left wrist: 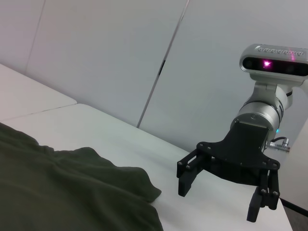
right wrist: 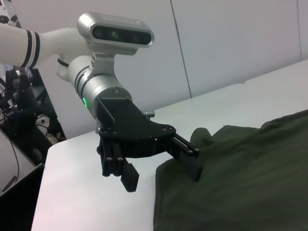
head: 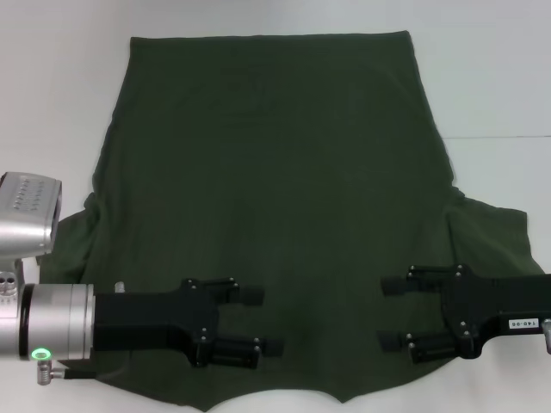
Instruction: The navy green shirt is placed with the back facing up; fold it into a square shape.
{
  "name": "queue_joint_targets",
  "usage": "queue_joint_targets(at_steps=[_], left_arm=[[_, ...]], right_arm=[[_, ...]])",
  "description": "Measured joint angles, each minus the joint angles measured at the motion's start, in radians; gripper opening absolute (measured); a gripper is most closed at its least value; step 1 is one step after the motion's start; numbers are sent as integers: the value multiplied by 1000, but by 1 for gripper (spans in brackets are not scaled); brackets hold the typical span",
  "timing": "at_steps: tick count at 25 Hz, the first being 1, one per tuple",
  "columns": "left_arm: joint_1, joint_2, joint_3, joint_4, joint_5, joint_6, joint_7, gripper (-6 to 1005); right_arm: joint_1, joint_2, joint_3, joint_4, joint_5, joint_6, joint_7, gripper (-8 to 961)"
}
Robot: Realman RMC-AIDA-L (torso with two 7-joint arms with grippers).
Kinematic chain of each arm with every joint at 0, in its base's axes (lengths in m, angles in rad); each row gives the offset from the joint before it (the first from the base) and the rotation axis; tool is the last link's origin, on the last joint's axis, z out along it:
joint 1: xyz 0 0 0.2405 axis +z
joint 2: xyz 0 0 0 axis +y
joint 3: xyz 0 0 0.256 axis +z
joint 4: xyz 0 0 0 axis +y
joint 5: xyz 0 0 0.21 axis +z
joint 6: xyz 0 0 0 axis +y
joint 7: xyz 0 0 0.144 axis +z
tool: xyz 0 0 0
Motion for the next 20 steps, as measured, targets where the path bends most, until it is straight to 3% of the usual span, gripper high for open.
queue_joint_targets(at_steps=[20], left_arm=[[0,0,-2,0,2,-2,0,906]], right_arm=[[2,0,1,0,4,4,-1,883]])
